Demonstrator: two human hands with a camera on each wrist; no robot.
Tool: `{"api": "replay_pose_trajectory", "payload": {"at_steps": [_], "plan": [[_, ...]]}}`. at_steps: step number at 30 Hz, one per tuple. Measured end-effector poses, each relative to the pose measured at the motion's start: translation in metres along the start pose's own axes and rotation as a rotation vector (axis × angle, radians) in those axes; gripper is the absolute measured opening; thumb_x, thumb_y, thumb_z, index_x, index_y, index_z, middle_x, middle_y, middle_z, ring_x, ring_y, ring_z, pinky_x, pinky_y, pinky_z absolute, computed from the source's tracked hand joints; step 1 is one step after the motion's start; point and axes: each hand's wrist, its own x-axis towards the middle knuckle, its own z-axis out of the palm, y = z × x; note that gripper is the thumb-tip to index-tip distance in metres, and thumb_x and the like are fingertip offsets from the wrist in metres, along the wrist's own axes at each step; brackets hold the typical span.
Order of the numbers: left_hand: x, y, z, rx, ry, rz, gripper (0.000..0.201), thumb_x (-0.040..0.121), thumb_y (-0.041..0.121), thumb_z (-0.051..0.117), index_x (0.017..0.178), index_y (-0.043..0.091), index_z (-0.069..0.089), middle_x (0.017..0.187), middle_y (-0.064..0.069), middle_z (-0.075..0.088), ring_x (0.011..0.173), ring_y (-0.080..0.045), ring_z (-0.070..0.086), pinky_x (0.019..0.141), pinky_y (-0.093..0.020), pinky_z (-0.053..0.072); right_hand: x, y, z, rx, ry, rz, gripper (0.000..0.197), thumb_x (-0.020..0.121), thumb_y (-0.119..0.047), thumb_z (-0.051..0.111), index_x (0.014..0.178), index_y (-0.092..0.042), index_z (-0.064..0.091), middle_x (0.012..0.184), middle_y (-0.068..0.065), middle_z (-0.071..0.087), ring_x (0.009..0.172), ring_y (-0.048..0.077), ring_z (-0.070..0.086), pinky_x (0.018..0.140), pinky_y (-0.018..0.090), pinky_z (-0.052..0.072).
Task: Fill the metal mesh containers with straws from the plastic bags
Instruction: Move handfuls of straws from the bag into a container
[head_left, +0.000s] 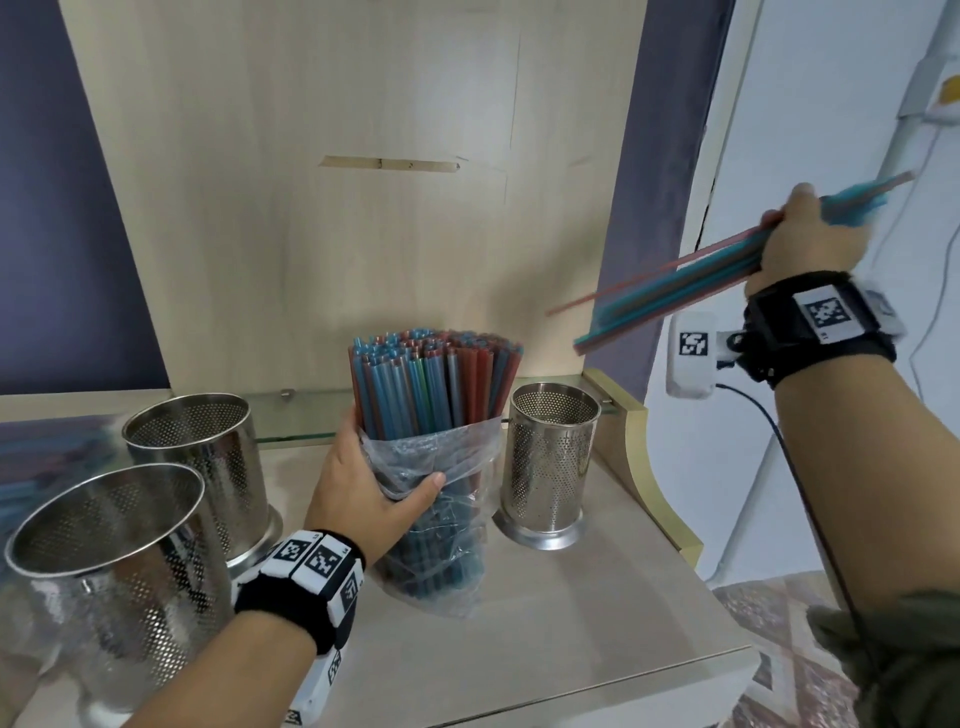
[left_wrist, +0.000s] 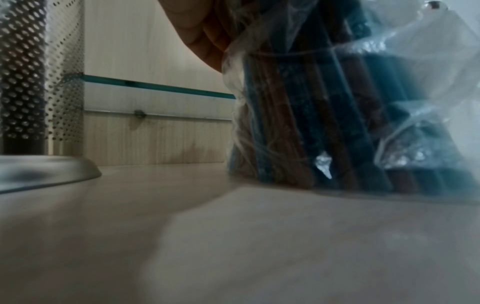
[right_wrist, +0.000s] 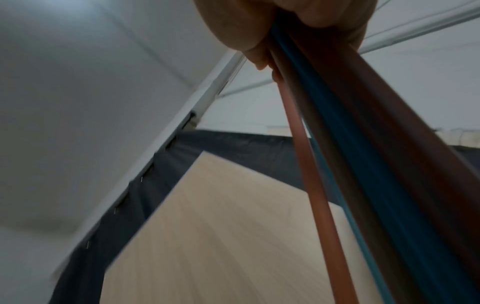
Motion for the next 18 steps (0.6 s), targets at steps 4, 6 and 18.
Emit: {"api": "replay_pose_trajectory", "payload": {"at_steps": [4, 6, 18], "plan": [[0.001, -0.002, 0.0, -0.002, 0.008, 0.009, 0.115, 0.066, 0.054, 0.081, 0.151, 0.017, 0.013, 0.143, -0.009, 0.046, 0.129, -0.025, 0.047, 0.102, -0.035, 0.042, -0.029, 0.018, 0.008, -0.194, -0.243, -0.062, 0.022, 0.084, -0.025, 0.068, 0.093, -0.021, 0.048, 0.074, 0.0, 0.063, 0.059, 0.012, 0.063, 0.066, 0.037, 0.059], [0.0, -0.002, 0.0, -0.001, 0.009, 0.013, 0.115, 0.066, 0.055, 0.081, 0.151, 0.018, 0.012, 0.144, -0.01, 0.046, 0.129, -0.025, 0.047, 0.103, -0.036, 0.042, -0.04, 0.027, 0.011, -0.267, -0.349, -0.083, 0.021, 0.085, -0.025, 0.068, 0.093, -0.019, 0.05, 0.072, 0.0, 0.064, 0.06, 0.013, 0.063, 0.067, 0.035, 0.059], [0.0, -0.003, 0.0, -0.002, -0.006, 0.003, 0.115, 0.067, 0.053, 0.081, 0.152, 0.018, 0.012, 0.146, -0.009, 0.043, 0.131, -0.024, 0.045, 0.103, -0.032, 0.04, -0.114, 0.095, 0.014, -0.504, -0.831, 0.091, 0.022, 0.091, -0.014, 0.069, 0.107, -0.007, 0.055, 0.082, 0.005, 0.069, 0.075, 0.019, 0.07, 0.083, 0.039, 0.059]]}}
